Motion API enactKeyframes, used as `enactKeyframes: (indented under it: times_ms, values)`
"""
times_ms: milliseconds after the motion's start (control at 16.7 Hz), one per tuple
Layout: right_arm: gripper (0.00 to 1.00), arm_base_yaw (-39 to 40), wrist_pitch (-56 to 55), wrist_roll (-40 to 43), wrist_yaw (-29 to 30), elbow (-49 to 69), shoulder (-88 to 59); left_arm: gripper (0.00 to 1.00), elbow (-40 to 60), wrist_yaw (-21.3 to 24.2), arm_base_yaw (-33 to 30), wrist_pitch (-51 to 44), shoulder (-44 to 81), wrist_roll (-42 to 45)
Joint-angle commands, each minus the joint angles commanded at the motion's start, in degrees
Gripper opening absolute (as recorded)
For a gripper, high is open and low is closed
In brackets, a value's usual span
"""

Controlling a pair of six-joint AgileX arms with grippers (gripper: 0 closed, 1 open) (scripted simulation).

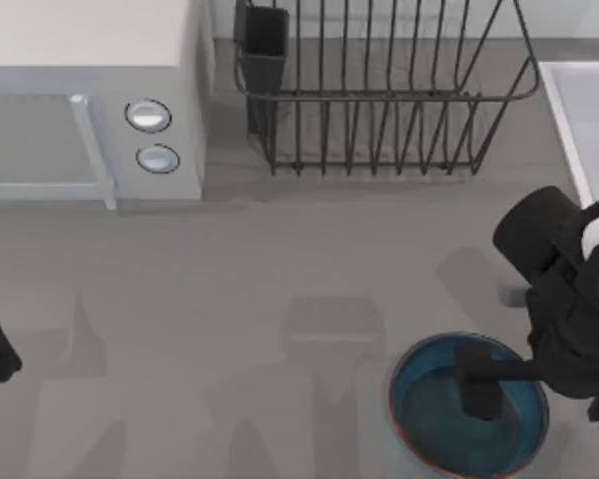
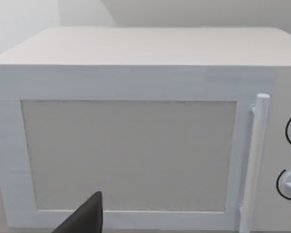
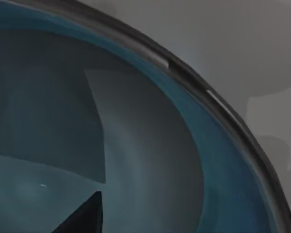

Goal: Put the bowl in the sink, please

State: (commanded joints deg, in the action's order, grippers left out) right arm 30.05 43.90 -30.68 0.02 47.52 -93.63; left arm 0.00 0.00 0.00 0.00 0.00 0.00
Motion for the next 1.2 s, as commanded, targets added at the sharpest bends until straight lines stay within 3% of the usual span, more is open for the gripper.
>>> enactKeyframes:
  times_ms: [180, 960, 1200]
  values:
    - [1.00, 0.0, 0.0, 0.0, 0.0, 0.0, 0.0, 1.00, 0.0, 0.0, 0.0, 0.0, 0.0, 0.0]
    - [0.02, 0.0, 0.0, 0.0, 0.0, 0.0, 0.0, 1.00, 0.0, 0.0, 0.0, 0.0, 0.0, 0.0]
    - [0.00, 0.0, 0.0, 0.0, 0.0, 0.0, 0.0, 1.00, 0.0, 0.0, 0.0, 0.0, 0.0, 0.0]
